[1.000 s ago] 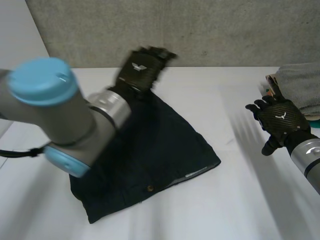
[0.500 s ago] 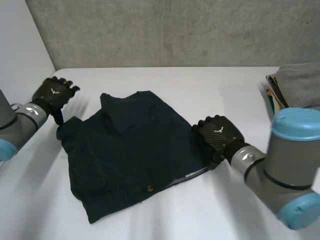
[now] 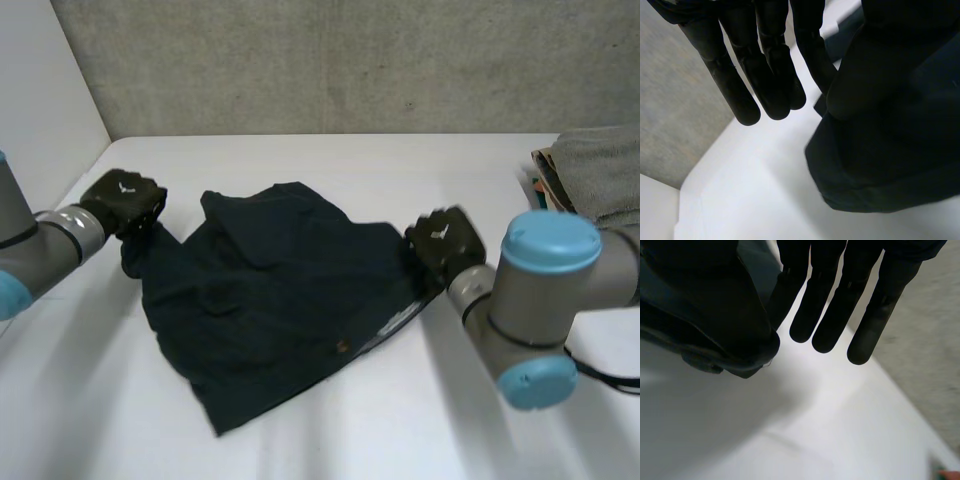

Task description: Fold the laundry.

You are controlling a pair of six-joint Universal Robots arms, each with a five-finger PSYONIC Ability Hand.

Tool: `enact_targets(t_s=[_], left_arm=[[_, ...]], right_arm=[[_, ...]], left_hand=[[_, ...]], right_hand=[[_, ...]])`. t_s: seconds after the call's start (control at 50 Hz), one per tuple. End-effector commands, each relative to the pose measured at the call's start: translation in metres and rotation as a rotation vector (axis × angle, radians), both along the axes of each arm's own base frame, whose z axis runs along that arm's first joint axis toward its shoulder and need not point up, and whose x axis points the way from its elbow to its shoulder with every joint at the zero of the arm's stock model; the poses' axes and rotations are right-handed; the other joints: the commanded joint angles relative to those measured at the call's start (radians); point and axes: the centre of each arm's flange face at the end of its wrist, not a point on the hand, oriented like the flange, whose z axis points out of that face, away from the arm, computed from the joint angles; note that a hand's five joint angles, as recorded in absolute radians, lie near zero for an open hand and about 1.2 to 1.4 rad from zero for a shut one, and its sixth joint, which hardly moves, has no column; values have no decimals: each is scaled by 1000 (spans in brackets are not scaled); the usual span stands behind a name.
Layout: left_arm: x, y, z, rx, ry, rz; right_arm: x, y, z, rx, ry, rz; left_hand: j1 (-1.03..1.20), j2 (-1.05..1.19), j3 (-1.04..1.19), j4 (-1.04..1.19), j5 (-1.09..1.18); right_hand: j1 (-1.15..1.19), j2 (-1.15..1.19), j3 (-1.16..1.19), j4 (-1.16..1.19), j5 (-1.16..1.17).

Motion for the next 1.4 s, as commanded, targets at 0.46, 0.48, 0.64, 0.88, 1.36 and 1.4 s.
enact_targets(t_s=[0.46, 0.48, 0.64, 0.88, 1.36, 1.4], left_arm=[[-71, 166, 28, 21, 149, -19], [-69, 162, 30, -21, 155, 15], [-67, 154, 45, -139, 184, 52], [-53, 134, 40, -186, 186, 110], [-34, 159, 28, -131, 192, 38], [-34, 162, 23, -106, 194, 2]], right_arm=[[-14, -179, 37, -432, -105, -117], [-15, -178, 36, -425, -104, -120], [-32, -143, 70, -297, -50, -245], [-21, 25, 66, 280, -122, -173], [9, 92, -7, 265, -182, -60], [9, 91, -7, 245, -186, -56]], left_hand=[[225, 203, 208, 199, 247], [225, 203, 208, 199, 247], [225, 203, 208, 199, 247], [99, 77, 82, 73, 121], [-523, -546, -540, -549, -501], [-573, -595, -590, -599, -551]], right_hand=[[-633, -697, -703, -714, -656], [-940, -1004, -1010, -1021, -963], [-940, -1004, -1010, -1021, -963], [-940, -1004, -1010, -1021, -963], [281, 216, 210, 200, 257], [282, 218, 212, 201, 258]])
